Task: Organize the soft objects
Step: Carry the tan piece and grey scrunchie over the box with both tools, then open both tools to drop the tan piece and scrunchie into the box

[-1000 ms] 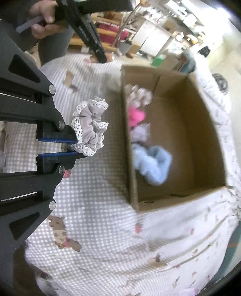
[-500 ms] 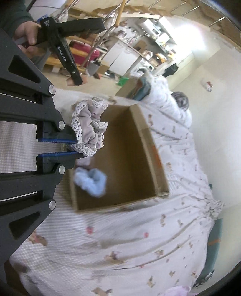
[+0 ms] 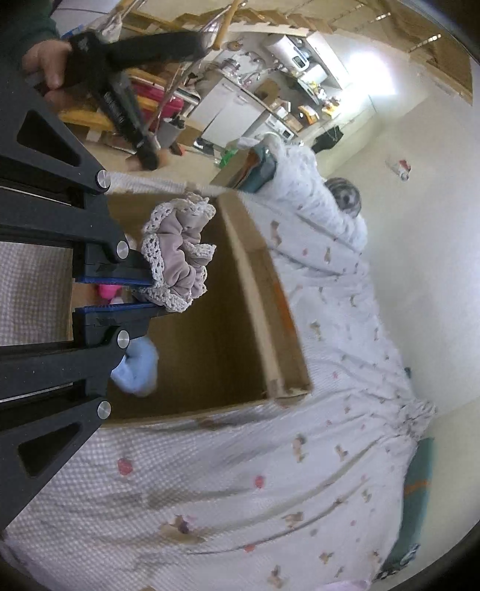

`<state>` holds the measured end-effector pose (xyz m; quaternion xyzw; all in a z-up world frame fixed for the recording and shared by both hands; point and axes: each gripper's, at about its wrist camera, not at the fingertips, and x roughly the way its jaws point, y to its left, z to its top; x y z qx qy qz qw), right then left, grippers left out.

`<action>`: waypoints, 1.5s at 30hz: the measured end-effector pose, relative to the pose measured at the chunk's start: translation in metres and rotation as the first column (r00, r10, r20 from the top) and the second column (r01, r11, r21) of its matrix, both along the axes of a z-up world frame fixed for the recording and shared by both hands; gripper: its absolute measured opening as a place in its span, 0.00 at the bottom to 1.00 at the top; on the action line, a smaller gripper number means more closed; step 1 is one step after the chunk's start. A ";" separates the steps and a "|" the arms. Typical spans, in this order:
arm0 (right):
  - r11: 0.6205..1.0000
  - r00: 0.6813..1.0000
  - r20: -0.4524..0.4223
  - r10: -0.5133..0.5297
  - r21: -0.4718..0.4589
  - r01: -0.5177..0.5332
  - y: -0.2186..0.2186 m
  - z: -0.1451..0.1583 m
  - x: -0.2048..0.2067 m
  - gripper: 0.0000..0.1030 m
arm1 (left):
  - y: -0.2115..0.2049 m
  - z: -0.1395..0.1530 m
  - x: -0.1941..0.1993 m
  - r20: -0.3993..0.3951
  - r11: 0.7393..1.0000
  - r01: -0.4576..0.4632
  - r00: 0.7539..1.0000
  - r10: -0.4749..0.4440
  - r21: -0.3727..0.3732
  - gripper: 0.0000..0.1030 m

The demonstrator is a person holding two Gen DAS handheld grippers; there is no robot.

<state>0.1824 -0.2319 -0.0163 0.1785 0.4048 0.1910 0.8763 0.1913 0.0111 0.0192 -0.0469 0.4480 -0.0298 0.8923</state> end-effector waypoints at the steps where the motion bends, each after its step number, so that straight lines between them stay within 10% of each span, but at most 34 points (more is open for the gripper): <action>1: 1.000 1.000 -0.018 -0.004 -0.014 0.004 0.001 -0.007 0.002 0.10 | -0.003 -0.001 0.003 0.009 1.000 0.007 1.000 -0.008 0.009 0.06; 7: 0.998 0.997 -0.072 -0.014 -0.058 0.010 0.008 -0.030 0.017 0.10 | -0.019 -0.026 0.013 0.058 0.992 0.124 0.991 -0.123 -0.015 0.06; 37: 0.982 0.965 -0.261 -0.012 -0.187 -0.039 0.033 -0.081 0.039 0.10 | -0.020 -0.064 0.029 -0.075 0.998 0.057 0.995 -0.059 -0.035 0.15; 41: 0.981 0.965 -0.261 -0.015 -0.190 -0.036 0.033 -0.081 0.039 0.10 | -0.022 -0.064 0.028 -0.082 0.997 0.066 0.994 -0.069 -0.042 0.29; 45: 0.981 0.964 -0.263 -0.021 -0.191 -0.031 0.031 -0.082 0.039 0.10 | -0.029 -0.059 0.024 -0.061 0.995 0.098 0.993 -0.100 -0.031 0.72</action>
